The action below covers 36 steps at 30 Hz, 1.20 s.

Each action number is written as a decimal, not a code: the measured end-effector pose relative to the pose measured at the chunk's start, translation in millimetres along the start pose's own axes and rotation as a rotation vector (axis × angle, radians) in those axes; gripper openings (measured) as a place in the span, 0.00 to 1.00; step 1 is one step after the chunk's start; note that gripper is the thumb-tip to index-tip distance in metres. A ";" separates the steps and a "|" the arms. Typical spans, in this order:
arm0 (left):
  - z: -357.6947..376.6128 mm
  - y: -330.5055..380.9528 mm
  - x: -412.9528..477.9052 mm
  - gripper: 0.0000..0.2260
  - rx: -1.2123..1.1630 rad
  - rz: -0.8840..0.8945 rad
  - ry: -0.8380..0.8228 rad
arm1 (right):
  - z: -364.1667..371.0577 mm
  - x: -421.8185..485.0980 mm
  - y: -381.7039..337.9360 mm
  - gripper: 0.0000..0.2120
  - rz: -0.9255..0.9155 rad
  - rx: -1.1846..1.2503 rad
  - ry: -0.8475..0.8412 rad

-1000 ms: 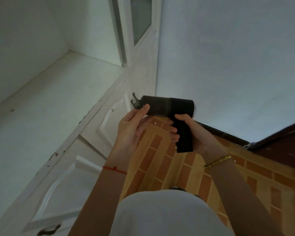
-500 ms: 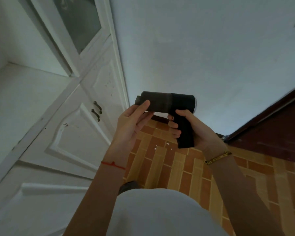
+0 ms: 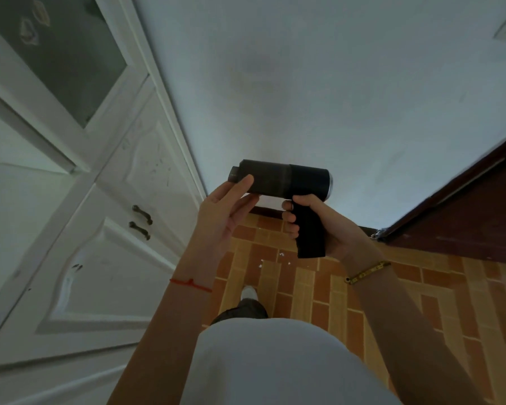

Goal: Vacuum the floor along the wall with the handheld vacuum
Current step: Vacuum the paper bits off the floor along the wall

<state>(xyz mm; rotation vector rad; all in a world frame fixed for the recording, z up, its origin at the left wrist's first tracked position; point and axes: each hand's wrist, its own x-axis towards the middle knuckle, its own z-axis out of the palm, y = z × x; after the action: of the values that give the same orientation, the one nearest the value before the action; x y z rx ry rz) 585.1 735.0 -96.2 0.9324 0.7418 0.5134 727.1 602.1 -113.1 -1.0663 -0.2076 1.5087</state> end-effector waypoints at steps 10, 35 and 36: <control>-14.4 42.1 88.8 0.11 -0.012 0.023 0.028 | 11.3 89.3 -61.9 0.06 0.000 0.012 -0.011; -38.3 56.7 148.1 0.18 -0.053 0.017 0.185 | 8.8 173.9 -100.5 0.07 0.164 -0.026 -0.131; -38.4 55.3 151.2 0.17 -0.059 0.012 0.185 | 7.4 175.7 -101.4 0.08 0.173 -0.023 -0.123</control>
<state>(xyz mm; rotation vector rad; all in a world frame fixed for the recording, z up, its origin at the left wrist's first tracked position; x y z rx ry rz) 649.4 886.3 -115.4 0.8421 0.8843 0.6346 816.7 783.7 -127.6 -1.0315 -0.2231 1.7337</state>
